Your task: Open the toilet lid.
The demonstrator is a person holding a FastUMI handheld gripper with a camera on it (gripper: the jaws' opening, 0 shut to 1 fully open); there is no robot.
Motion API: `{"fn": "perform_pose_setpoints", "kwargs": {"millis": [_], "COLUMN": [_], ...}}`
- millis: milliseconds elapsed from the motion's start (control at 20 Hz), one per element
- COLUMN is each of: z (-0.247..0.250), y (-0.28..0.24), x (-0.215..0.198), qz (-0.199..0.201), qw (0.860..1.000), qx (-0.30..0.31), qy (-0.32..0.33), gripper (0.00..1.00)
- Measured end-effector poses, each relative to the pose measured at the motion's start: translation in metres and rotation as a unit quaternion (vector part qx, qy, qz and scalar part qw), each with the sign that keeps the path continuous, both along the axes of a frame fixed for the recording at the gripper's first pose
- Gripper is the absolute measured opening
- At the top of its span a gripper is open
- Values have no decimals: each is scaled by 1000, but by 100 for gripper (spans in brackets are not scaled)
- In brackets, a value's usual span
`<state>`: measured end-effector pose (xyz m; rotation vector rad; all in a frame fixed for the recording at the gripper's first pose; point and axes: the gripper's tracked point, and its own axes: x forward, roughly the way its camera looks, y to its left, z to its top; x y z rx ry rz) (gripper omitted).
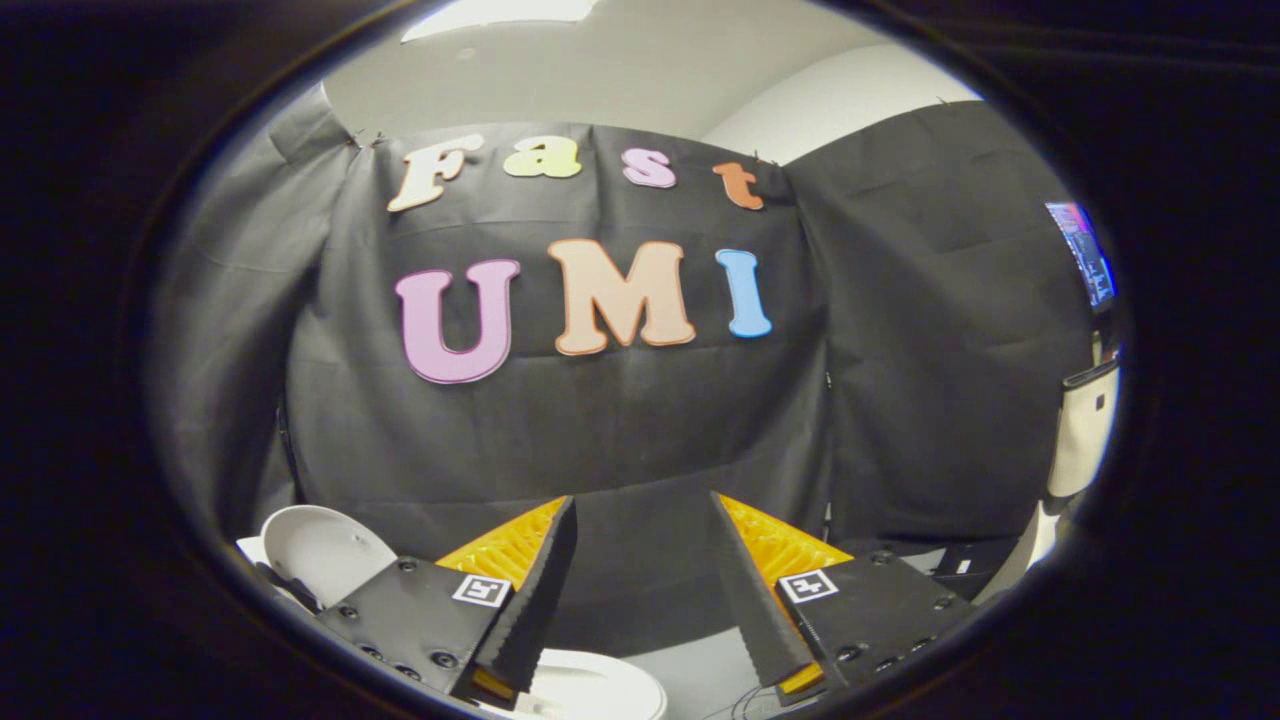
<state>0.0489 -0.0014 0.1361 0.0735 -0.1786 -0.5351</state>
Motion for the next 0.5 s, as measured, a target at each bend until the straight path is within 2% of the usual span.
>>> {"fn": "perform_pose_setpoints", "kwargs": {"millis": [250,500], "z": [-28,-62], "y": [-43,-68], "x": [-18,-24], "qz": [5,38], "qw": [1000,998], "qx": [15,26], "qy": [16,46], "gripper": [82,82]}}
